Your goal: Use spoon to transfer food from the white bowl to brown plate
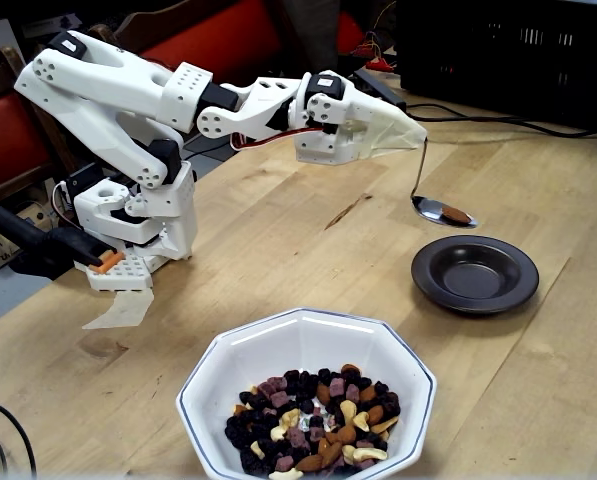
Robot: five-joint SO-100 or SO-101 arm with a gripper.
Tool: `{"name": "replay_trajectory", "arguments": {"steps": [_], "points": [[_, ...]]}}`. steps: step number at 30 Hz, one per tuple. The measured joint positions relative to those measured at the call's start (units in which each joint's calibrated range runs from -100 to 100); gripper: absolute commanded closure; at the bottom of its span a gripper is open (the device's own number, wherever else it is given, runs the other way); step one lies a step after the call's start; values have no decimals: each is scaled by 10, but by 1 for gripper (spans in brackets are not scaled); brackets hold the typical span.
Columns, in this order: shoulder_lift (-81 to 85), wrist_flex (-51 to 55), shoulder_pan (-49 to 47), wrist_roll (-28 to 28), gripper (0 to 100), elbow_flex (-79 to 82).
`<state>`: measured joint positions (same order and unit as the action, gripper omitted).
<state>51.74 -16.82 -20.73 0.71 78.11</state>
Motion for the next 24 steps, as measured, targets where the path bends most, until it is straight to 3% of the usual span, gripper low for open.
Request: {"name": "replay_trajectory", "arguments": {"steps": [24], "points": [[-69,1,0,0,98,0]]}}
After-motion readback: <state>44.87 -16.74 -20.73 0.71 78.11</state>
